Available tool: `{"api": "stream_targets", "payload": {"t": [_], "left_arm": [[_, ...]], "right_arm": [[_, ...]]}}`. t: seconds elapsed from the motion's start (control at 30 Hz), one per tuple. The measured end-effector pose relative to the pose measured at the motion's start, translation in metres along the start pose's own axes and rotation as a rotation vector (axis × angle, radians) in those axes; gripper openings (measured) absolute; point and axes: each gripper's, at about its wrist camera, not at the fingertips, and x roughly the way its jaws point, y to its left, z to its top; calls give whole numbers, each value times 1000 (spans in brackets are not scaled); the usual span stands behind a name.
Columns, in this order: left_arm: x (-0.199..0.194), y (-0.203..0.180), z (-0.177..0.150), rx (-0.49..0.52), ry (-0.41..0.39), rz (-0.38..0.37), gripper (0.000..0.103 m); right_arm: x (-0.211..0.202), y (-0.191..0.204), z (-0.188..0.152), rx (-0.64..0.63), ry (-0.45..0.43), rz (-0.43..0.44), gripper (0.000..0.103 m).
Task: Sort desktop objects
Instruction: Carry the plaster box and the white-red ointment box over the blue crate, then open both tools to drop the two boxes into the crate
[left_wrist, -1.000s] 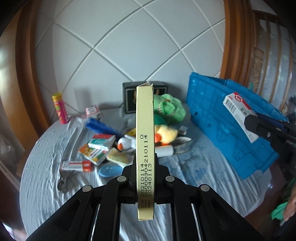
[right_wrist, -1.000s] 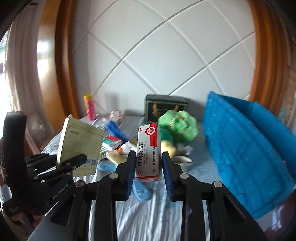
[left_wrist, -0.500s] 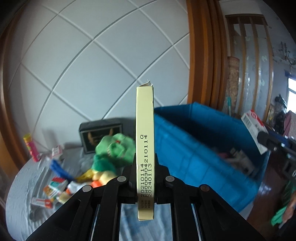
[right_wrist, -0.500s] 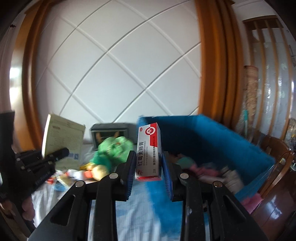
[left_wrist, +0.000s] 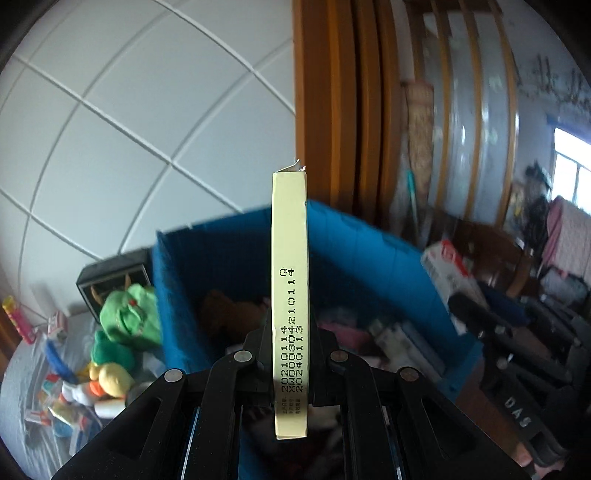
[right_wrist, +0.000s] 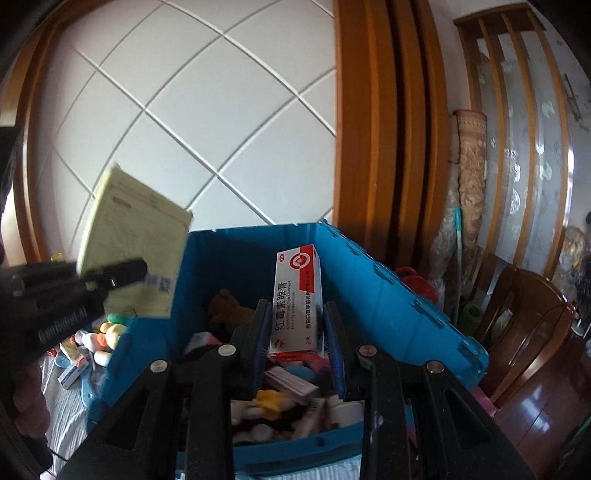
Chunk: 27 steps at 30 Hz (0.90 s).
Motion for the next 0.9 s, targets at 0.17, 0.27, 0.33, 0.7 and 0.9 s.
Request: {"api": "stream_targets", "payload": {"t": [0.17, 0.27, 0.33, 0.7, 0.9], "left_arm": [[19, -21, -12, 10, 74, 15, 10], [25, -24, -19, 3, 97, 25, 10], [29, -24, -23, -2, 109, 32, 10], [21, -20, -29, -5, 55, 66, 82], [14, -18, -28, -8, 26, 57, 86]], "right_arm": [[17, -19, -16, 11, 31, 24, 28], [25, -21, -21, 6, 43, 40, 28], [29, -20, -22, 4, 47, 49, 28], [46, -22, -24, 1, 57, 42, 28], [46, -27, -22, 17, 40, -20, 81]]}}
